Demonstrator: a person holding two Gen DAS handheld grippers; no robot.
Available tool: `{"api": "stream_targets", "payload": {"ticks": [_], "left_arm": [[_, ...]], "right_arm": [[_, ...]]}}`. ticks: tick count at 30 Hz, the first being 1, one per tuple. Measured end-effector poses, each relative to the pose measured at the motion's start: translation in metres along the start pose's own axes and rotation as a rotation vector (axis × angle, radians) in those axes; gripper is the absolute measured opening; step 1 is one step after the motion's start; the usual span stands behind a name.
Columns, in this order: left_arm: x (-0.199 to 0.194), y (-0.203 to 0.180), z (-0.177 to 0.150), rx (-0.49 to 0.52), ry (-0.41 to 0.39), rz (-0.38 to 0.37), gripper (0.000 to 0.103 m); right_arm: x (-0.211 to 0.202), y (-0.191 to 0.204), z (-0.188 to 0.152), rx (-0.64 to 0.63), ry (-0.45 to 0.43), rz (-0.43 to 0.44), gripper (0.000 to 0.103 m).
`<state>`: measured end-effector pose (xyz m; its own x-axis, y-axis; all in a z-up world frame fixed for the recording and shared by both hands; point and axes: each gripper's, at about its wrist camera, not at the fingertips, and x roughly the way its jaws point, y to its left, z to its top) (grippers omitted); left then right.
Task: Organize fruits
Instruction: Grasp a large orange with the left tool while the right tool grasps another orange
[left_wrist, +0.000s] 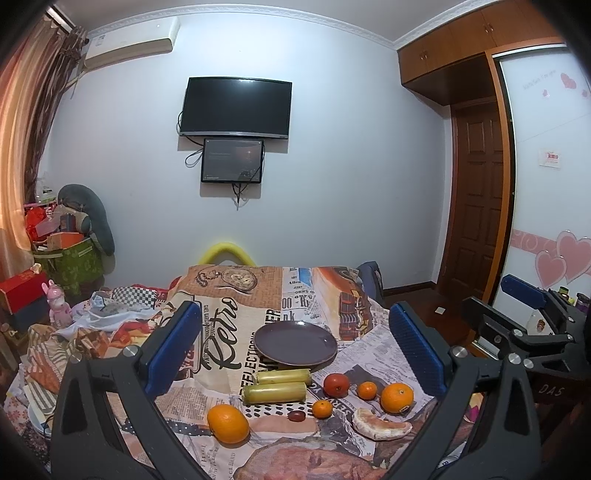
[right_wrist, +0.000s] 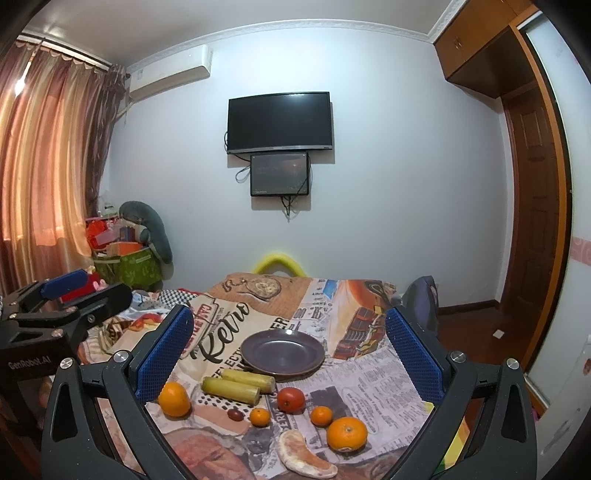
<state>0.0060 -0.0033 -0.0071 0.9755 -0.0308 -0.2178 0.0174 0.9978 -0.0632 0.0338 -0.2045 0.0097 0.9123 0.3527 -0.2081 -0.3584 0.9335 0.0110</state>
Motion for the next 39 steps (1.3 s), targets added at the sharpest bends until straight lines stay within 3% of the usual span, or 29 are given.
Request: {"api": "stream_targets", "payload": {"ticks": [5, 7, 9, 15, 27, 39], "left_arm": [[0.01, 0.011, -0.003, -0.007, 0.024, 0.016, 0.096], [0.016, 0.017, -0.005, -0.01, 0.045, 0.025, 0.087], [0.025, 0.025, -0.008, -0.018, 0.074, 0.038, 0.086], [0.052, 0.049, -0.025, -0.014, 0.151, 0.095, 0.083], [0.113, 0.096, -0.08, -0.07, 0.4, 0.118, 0.079], [0.158, 0.108, -0.136, -0.13, 0.605, 0.09, 0.079]], "right_arm": [[0.01, -0.008, -0.008, 0.005, 0.036, -0.03, 0.102], [0.018, -0.014, -0.014, 0.01, 0.068, -0.041, 0.096], [0.025, -0.021, -0.02, 0.016, 0.105, -0.054, 0.086], [0.045, -0.04, -0.041, 0.028, 0.212, -0.088, 0.076], [0.073, -0.08, -0.072, 0.099, 0.374, -0.151, 0.075], [0.117, -0.098, -0.12, 0.183, 0.599, -0.107, 0.075]]}}
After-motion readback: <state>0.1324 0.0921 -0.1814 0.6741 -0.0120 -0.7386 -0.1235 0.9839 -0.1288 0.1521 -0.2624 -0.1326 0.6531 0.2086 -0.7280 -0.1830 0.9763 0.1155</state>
